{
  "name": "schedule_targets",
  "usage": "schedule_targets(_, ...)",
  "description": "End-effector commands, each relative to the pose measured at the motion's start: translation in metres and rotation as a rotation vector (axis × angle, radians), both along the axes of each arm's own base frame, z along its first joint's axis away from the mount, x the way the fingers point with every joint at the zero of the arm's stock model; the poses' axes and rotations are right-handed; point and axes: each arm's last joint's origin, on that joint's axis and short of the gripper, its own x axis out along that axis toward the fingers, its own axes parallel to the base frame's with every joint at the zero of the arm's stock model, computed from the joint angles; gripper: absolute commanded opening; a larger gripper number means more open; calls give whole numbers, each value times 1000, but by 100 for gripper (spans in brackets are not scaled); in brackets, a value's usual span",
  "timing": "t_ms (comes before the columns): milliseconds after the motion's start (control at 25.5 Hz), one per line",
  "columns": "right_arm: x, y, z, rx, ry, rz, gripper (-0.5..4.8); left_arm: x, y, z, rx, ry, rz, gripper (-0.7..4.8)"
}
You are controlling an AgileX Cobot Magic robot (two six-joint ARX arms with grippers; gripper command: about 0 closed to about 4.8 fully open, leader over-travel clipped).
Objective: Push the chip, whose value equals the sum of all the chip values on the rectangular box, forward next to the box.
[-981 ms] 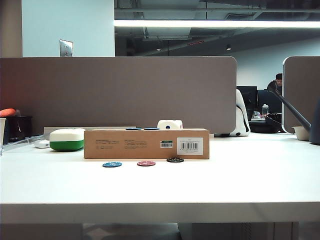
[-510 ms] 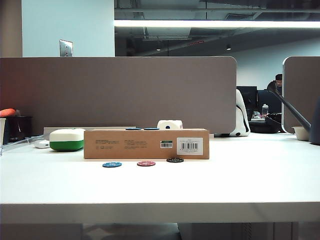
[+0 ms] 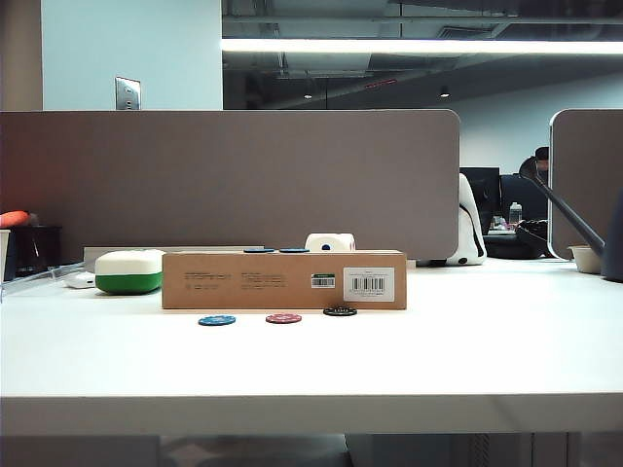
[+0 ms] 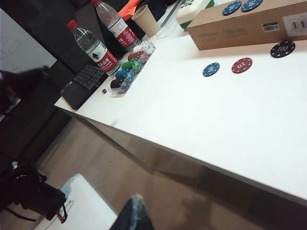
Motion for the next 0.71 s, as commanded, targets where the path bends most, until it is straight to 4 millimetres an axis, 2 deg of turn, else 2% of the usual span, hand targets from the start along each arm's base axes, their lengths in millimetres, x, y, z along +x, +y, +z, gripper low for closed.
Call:
schedule_targets(39,0,0,2,8,-14,2,-5,6,-8,-23,-69,-166,-268,-5)
schedule_targets(118,0,0,2,9,-15,2,-5,8,-9,-39,-74,-191,-323,-5)
schedule_targets(236,0,0,2,8,-13,2,-5,14,-8,-59,-76,-167,-311,-5)
schedule_targets(432,-1,-1,1,12,-23,-5,-5,20,-3,-80,-61,-114,-156,-5)
schedule_targets(707,-1,-1,1,11,-22,-6,-5,23,2,-84,-34,-141,36,-5)
